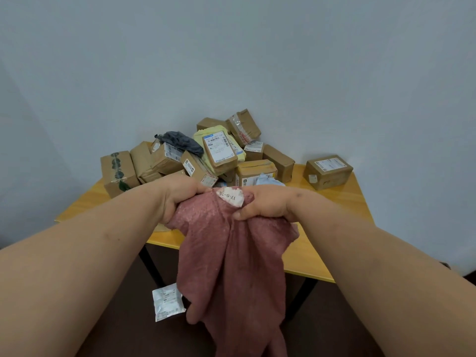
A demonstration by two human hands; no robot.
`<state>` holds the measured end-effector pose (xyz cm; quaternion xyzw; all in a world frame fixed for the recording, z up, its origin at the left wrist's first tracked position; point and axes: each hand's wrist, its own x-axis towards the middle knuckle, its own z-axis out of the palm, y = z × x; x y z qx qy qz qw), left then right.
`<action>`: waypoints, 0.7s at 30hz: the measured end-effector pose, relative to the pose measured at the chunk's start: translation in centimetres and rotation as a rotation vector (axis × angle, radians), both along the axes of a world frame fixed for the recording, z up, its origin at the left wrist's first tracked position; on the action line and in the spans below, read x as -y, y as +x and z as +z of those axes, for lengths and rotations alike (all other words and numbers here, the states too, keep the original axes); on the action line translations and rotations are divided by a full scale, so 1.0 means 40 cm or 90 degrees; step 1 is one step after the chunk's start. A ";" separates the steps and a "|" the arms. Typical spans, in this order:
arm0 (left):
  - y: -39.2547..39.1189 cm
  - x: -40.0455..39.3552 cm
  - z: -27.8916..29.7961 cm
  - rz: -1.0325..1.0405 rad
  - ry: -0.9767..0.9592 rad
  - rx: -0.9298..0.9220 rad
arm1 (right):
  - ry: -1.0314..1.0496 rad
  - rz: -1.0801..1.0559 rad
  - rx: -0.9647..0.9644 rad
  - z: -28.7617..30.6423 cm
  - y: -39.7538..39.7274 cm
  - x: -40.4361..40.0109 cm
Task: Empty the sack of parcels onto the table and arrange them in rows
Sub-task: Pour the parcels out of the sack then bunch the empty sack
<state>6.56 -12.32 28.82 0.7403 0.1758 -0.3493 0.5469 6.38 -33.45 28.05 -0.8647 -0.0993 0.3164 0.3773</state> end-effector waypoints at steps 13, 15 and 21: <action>-0.002 0.015 -0.030 -0.076 -0.050 0.218 | 0.069 -0.190 -0.074 0.002 -0.014 0.064; -0.002 0.016 -0.041 -0.011 -0.071 0.183 | -0.121 -0.139 0.149 0.001 -0.008 0.062; -0.007 0.013 -0.038 0.074 -0.227 0.020 | -0.017 0.005 0.003 0.018 -0.001 0.054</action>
